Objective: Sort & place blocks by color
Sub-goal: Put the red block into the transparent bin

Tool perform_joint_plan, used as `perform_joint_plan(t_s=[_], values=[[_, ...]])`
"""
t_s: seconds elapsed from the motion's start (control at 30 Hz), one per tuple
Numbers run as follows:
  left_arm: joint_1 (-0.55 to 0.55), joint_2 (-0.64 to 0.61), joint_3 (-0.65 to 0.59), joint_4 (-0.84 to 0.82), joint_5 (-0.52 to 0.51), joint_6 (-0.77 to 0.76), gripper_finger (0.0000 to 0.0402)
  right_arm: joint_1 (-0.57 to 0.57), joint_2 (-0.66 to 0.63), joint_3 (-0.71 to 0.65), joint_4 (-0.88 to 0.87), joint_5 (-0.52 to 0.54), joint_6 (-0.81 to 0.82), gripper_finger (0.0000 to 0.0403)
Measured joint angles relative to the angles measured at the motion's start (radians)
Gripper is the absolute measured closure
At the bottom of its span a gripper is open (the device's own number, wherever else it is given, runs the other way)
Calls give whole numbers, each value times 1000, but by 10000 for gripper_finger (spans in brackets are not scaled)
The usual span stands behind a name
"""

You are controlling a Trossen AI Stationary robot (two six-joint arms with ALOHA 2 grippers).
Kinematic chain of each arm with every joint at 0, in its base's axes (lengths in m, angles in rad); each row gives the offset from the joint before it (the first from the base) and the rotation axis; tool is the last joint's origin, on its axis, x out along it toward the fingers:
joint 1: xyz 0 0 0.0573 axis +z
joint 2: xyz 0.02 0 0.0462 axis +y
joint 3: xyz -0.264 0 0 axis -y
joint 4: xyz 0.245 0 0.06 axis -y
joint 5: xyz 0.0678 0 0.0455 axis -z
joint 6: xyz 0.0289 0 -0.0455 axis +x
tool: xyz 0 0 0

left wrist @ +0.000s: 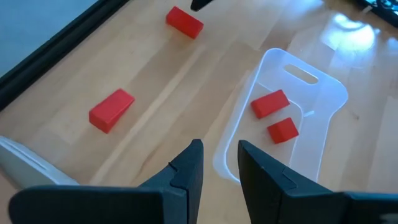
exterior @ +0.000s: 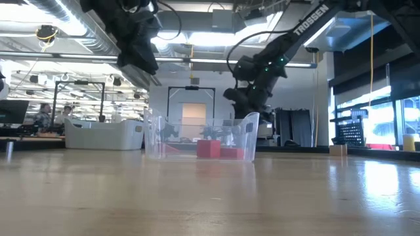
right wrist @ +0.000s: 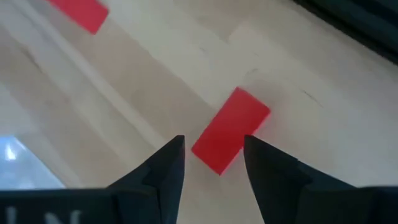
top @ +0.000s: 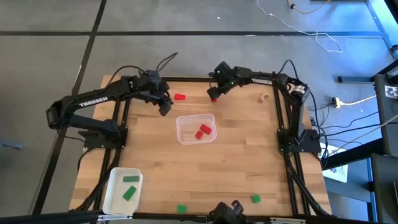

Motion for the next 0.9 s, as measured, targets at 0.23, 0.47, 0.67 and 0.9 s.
perform_joint_plan(t_s=[0.23,0.47,0.67,0.9], values=[[43,0,0,0,25,26,311,30,4,0,40,14,-79,238],[51,0,0,0,25,27,311,15,20,0,40,11,-77,238],[51,0,0,0,25,27,311,-2,72,0,43,-44,-76,238],[51,0,0,0,28,27,311,-1,99,4,39,-64,-52,238]])
